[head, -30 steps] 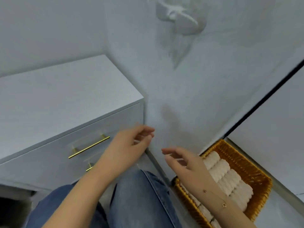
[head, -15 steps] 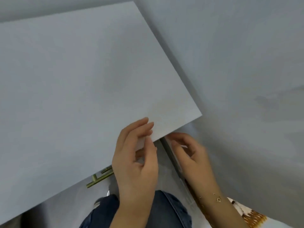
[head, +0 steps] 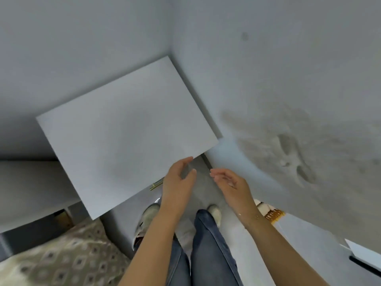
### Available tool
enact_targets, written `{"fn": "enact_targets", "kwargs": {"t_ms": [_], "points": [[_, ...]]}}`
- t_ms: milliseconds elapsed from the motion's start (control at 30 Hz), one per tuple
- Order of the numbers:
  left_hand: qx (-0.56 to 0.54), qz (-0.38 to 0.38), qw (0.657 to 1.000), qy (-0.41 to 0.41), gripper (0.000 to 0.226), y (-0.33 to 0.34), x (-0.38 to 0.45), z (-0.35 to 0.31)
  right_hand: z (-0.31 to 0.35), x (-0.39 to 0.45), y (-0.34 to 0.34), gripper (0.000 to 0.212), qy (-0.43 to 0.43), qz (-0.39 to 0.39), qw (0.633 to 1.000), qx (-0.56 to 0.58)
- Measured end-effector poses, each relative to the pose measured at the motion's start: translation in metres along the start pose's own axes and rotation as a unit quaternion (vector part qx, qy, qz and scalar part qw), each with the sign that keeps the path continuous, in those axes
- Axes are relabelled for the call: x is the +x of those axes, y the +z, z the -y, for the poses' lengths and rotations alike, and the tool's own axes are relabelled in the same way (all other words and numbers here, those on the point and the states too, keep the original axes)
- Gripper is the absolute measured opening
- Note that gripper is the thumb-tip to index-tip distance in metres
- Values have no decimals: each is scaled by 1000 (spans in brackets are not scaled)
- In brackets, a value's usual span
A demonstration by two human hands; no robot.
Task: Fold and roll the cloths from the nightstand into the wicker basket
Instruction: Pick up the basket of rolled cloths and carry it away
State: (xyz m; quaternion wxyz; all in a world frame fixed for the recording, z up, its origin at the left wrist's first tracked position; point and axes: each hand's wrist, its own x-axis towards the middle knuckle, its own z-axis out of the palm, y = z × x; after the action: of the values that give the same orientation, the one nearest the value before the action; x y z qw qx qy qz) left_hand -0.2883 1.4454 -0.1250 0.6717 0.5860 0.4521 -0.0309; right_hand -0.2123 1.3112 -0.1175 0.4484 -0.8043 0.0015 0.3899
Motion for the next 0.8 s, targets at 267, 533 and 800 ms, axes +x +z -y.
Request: {"fn": "enact_targets", "kwargs": {"t_ms": [267,533,800], "points": [[144,179,973,32,35,7,-98,-84,36,-145,-41,19,52,-161,982,84],[271,327,900,94,33,30,-178,-126,22,-265,-46,21,44,-323,919,224],[347,444,819,109,37,130,-264,-102,-40,-327,-93,22,69,-435,833,334]]}}
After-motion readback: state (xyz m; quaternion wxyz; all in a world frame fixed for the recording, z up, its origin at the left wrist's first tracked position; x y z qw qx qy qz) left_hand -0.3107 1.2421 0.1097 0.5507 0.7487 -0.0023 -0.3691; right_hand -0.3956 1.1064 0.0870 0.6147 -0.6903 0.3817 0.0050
